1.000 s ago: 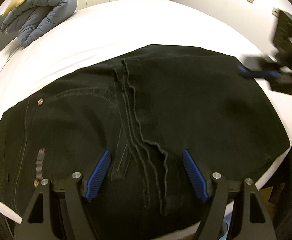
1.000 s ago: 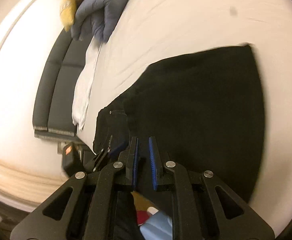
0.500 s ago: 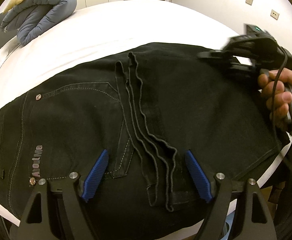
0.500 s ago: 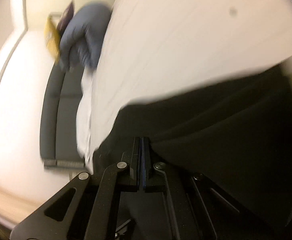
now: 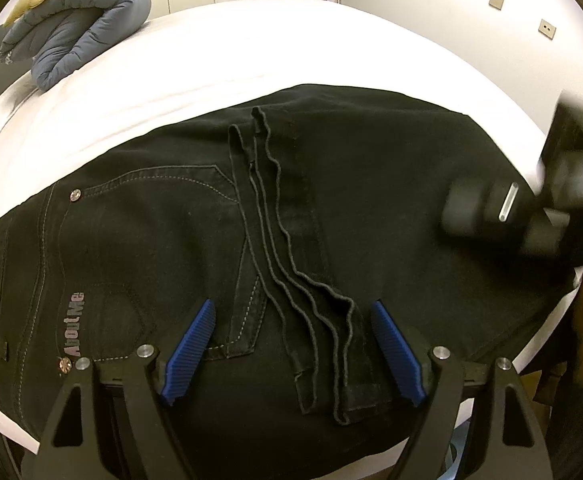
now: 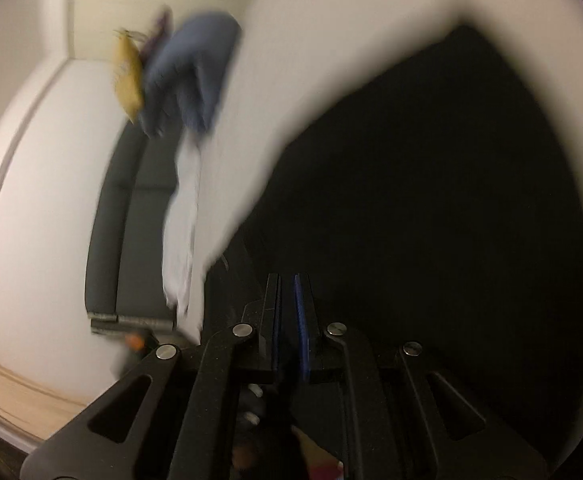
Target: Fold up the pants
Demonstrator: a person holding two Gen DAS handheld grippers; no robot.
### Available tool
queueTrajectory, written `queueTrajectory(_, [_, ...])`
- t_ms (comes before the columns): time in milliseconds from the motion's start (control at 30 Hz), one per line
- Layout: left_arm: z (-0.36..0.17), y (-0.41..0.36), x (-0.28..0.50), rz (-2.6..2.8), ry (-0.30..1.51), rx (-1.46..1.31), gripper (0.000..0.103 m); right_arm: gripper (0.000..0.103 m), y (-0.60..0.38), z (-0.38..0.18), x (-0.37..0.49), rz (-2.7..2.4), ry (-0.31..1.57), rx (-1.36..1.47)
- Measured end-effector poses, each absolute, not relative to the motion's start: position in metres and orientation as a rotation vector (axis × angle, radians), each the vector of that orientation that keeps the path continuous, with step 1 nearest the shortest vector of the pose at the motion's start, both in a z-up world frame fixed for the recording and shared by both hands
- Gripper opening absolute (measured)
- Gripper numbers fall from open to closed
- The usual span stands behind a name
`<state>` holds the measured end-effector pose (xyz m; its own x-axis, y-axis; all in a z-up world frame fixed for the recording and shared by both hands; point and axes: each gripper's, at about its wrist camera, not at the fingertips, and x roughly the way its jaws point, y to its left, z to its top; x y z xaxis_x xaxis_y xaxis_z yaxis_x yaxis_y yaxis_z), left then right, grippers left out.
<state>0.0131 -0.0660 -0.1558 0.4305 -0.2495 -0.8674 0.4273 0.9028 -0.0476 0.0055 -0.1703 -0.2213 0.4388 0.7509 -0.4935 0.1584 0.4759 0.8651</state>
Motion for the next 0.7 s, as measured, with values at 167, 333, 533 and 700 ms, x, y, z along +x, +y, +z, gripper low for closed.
queueTrajectory(167, [-0.154, -0.059, 0.014, -0.440, 1.039, 0.164, 0.083, 0.000, -0.154, -0.223, -0.009, 0.487, 1.115, 0.973])
queueTrajectory(333, [-0.153, -0.056, 0.016, -0.447, 1.042, 0.167, 0.083, 0.000, -0.170, -0.228, -0.050, 0.467, 1.148, 0.987])
queueTrajectory(533, [-0.105, -0.061, 0.022, -0.458, 0.983, 0.068, 0.072, 0.008, -0.200, -0.214, -0.104, 0.360, 1.202, 0.921])
queueTrajectory(700, [-0.111, -0.101, 0.040, -0.688, 1.010, -0.228, 0.074, 0.008, -0.239, -0.167, -0.098, 0.412, 0.869, 1.083])
